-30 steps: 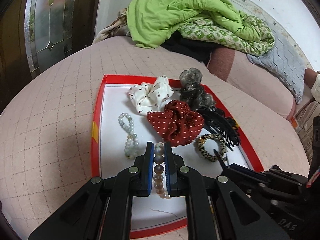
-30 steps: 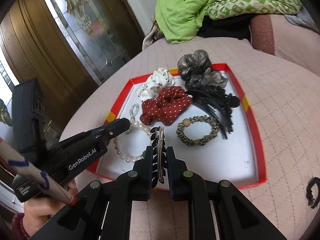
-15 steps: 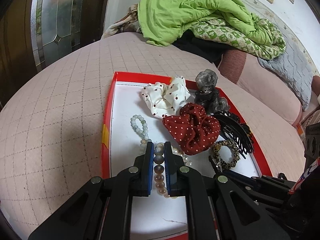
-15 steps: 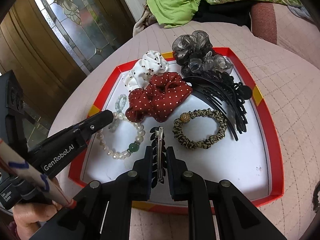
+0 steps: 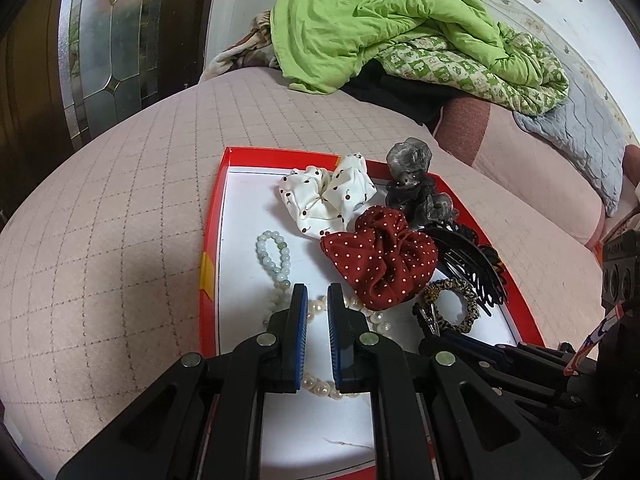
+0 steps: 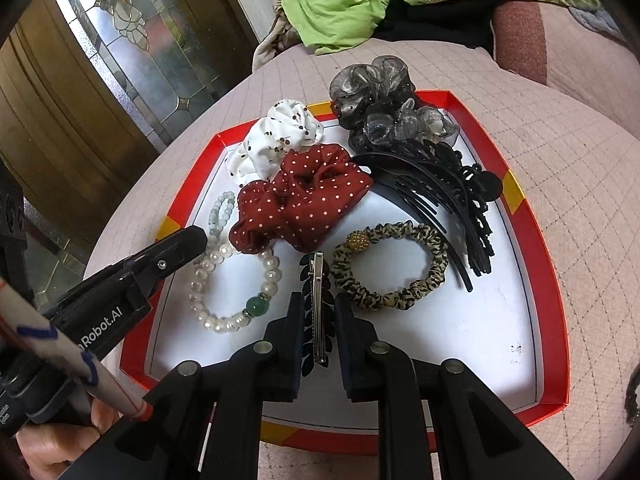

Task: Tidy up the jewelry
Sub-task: 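Open the right gripper to release the hair clip while the left gripper releases the pearl bracelet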

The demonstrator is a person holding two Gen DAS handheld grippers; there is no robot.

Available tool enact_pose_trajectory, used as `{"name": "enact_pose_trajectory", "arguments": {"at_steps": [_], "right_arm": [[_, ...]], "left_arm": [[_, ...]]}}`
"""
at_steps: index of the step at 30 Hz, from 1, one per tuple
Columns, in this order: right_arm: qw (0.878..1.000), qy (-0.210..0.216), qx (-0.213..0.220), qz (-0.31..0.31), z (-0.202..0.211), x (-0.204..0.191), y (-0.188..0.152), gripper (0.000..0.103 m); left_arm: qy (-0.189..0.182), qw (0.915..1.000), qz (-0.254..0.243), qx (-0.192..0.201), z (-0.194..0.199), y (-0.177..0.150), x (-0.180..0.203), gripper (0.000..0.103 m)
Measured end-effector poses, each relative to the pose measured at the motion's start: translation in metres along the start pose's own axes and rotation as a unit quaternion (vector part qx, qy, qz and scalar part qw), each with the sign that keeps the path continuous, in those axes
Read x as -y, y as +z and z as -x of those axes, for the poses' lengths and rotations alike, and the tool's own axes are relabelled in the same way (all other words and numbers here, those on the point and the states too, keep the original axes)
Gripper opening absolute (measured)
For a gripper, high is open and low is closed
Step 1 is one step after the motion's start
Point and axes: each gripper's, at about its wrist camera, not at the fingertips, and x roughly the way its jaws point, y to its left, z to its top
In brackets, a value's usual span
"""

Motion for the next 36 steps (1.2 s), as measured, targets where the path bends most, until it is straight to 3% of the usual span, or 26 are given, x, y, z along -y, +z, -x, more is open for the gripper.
{"name": "enact_pose_trajectory", "arguments": {"at_steps": [36], "right_arm": [[0.999,0.017,0.027,-0.011,0.056,0.007,-0.008,0.019]], "left_arm": [[0.016,0.9989,-0.032,0.030,0.013,0.002,0.026,0.010]]}}
